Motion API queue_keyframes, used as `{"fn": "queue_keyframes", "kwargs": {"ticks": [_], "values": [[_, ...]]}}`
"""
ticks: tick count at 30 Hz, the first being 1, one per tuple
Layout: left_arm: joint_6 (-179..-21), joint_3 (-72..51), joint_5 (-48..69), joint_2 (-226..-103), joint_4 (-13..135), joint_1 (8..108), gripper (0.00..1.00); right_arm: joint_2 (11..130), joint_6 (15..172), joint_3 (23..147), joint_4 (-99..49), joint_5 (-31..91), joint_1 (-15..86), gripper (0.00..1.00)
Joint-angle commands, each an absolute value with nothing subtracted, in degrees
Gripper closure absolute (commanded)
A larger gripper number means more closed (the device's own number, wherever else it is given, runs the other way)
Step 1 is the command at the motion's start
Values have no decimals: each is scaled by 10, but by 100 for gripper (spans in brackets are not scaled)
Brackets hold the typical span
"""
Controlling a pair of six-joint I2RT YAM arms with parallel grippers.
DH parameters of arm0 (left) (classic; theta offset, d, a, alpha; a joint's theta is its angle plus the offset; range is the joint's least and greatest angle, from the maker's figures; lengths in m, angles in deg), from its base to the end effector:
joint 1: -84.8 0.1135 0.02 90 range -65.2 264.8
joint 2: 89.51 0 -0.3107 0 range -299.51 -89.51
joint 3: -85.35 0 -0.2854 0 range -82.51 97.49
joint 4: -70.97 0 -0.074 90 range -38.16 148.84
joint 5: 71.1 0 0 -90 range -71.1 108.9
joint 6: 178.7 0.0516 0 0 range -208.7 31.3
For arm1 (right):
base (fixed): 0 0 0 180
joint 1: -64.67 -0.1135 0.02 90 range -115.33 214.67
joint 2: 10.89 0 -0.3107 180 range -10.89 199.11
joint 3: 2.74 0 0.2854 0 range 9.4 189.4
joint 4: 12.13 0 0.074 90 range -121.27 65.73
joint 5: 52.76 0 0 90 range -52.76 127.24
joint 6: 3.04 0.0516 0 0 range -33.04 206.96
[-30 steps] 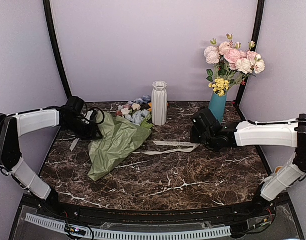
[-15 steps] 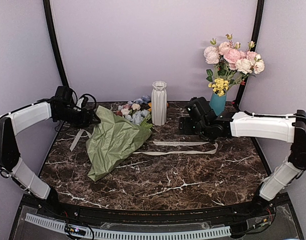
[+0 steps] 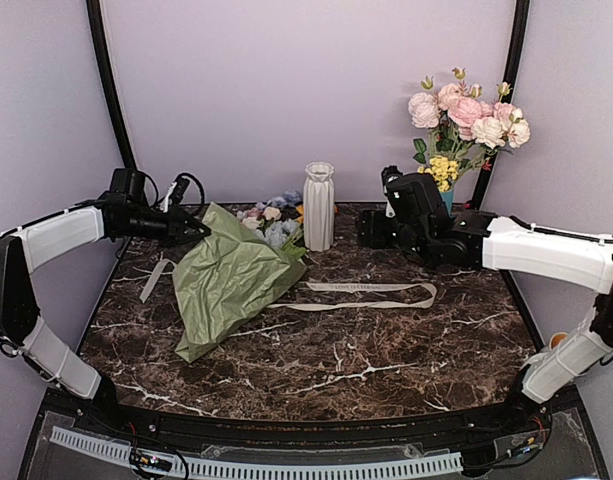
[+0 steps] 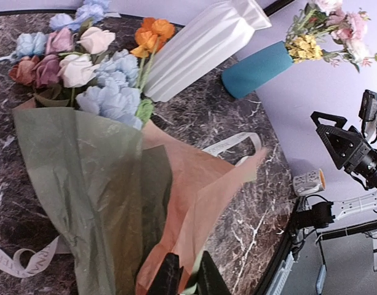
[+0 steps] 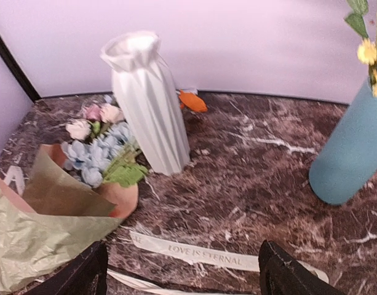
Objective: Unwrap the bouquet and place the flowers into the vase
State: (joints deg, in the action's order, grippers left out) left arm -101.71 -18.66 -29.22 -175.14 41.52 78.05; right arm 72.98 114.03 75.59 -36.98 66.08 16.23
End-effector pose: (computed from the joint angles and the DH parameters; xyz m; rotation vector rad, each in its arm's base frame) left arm 0.3548 -0.0807 0.3071 0.3410 2.1852 -1.1282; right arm 0.2665 0.2631 0.3346 -0.0822 2.0412 0.2980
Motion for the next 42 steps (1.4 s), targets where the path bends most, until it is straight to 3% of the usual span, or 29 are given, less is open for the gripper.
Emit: {"fn": "queue_keyframes", "kwargs": {"ticks": [1, 5, 10, 12, 16, 20, 30, 39, 42], "values": [[-1051, -170, -382, -1721, 476, 744, 87, 691, 1077, 732, -225, 588, 147, 16], [-1053, -133, -413, -1757, 471, 670, 87, 699, 1051, 725, -187, 514, 135, 16], [-1012, -62, -409, -1825, 402, 593, 84, 706, 1051, 716, -183, 512, 107, 15], [-987, -31, -392, -1853, 358, 579, 75, 703, 1061, 708, -180, 521, 100, 15], [-955, 23, -372, -1867, 297, 571, 45, 686, 1084, 689, -178, 545, 93, 15], [-964, 68, -341, -1834, 288, 572, 32, 653, 1107, 662, -175, 572, 92, 15], [-996, 36, -39, -1720, 261, 627, 33, 600, 1085, 636, -168, 574, 88, 15], [-920, -118, -86, -1697, 247, 652, 37, 656, 1098, 650, -196, 513, 65, 14], [-923, -113, -28, -1732, 246, 626, 38, 686, 1142, 655, -244, 524, 67, 13]]}}
